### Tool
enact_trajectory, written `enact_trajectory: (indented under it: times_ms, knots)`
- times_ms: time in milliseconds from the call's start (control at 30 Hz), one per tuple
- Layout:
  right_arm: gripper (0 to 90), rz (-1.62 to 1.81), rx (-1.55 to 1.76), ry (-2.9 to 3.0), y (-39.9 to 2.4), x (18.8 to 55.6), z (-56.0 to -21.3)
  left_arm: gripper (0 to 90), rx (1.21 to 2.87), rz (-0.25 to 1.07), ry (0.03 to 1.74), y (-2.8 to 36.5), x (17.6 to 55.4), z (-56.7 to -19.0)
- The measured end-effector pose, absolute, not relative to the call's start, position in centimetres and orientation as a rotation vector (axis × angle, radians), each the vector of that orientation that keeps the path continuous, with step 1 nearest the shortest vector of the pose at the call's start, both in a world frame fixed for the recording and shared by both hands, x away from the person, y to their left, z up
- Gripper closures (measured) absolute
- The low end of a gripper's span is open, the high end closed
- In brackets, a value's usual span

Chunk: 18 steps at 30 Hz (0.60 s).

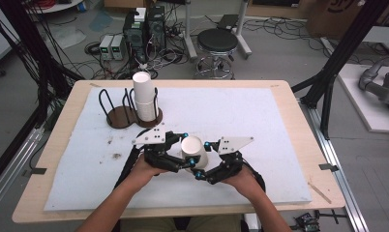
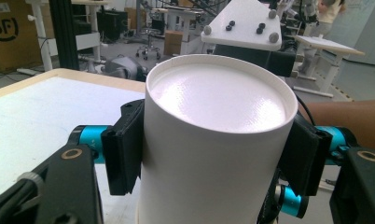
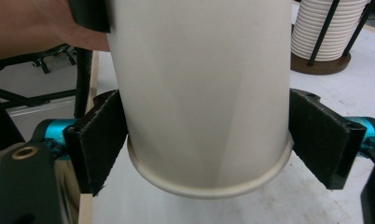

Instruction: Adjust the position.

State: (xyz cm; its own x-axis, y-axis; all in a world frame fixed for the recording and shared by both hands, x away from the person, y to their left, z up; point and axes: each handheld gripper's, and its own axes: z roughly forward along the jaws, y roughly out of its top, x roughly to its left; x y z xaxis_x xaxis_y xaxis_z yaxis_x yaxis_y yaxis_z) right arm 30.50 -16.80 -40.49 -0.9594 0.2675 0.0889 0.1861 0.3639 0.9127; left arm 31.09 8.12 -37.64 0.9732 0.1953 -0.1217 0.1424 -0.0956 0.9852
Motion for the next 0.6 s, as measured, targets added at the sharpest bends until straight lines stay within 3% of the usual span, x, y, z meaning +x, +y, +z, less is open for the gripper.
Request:
enact_trajectory:
  times_ms: [533,567,600]
  knots:
    - [31.6,1.690,0.396,2.534,-17.44,30.65,-40.27,32.5,1.647,0.068,0.249,8.56,30.99,-37.73]
    - [31.6,1.690,0.396,2.534,-17.44,30.65,-40.27,29.5,1.647,0.068,0.249,8.56,30.99,-37.73]
    - [31.6,1.676,0.399,2.546,-17.48,30.63,-40.29,20.7,1.652,0.073,0.297,8.61,31.04,-37.79]
